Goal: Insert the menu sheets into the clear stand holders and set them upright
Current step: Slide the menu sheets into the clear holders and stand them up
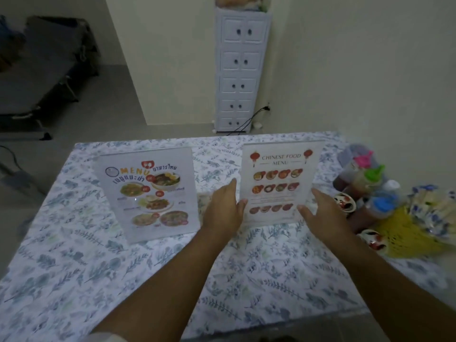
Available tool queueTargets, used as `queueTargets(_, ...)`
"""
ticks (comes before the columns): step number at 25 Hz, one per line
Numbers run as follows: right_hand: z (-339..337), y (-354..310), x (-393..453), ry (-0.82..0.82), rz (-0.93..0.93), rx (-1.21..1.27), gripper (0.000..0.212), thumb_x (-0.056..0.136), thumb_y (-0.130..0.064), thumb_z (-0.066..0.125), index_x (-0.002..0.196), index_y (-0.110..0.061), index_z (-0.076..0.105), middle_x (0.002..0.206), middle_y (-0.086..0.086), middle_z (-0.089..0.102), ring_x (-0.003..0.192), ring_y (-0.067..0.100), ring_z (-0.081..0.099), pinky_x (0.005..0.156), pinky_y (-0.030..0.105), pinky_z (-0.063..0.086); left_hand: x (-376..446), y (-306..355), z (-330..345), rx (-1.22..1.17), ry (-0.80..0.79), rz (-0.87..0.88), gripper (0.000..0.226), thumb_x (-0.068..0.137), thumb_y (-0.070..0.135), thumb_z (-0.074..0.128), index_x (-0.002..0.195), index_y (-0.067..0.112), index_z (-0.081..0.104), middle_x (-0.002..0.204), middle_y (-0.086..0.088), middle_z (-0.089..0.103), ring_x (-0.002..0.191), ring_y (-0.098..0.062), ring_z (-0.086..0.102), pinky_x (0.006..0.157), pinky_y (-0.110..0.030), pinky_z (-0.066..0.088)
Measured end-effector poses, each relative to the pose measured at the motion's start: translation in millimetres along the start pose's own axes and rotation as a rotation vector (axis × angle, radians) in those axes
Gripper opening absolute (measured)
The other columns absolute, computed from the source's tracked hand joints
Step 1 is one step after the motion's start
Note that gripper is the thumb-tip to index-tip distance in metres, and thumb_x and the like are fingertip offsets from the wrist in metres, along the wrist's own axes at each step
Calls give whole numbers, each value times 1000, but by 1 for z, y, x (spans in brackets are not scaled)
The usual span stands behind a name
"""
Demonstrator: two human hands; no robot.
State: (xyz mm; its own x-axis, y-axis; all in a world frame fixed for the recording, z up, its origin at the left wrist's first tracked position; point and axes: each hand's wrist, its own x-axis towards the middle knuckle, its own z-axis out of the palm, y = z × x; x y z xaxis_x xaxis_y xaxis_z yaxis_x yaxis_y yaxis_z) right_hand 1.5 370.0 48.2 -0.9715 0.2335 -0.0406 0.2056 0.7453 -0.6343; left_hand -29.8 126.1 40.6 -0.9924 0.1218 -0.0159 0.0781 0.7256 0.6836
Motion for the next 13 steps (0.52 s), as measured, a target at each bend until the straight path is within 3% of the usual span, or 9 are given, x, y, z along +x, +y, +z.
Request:
queueTargets(4,-1,7,37,59,250,226,50,98,-30,61,142,-8,51,140,14,61,122,32,60,97,40,48,26,8,8,-243,12,-78,36,102,25,59,137,16,60,130,-7,70,118,-24,65,86,-28,50)
queueTargets(7,7,18,58,135,235,310,36,102,-26,53,131,-6,61,115,6,66,104,26,64,79,30,45,42,1,20,-303,109,-127,17,102,24,58,104,17,73,95,5,74,86,-15,68,63,-15,45)
queueTargets(10,10,25,84,226,236,403,20,103,-25,50,107,-11,65,90,-1,68,93,32,68,64,28,46,62,7,25,-343,189,-129,21,103,22,57,99,17,77,83,13,71,76,-3,67,61,-14,48)
queueTargets(13,-8,22,142,216,243,537,17,101,-31,54,92,-19,62,86,1,69,88,30,70,76,43,58,108,35,23,-338,270,-115,23,104,23,55,106,18,78,86,16,72,78,5,65,62,-9,52)
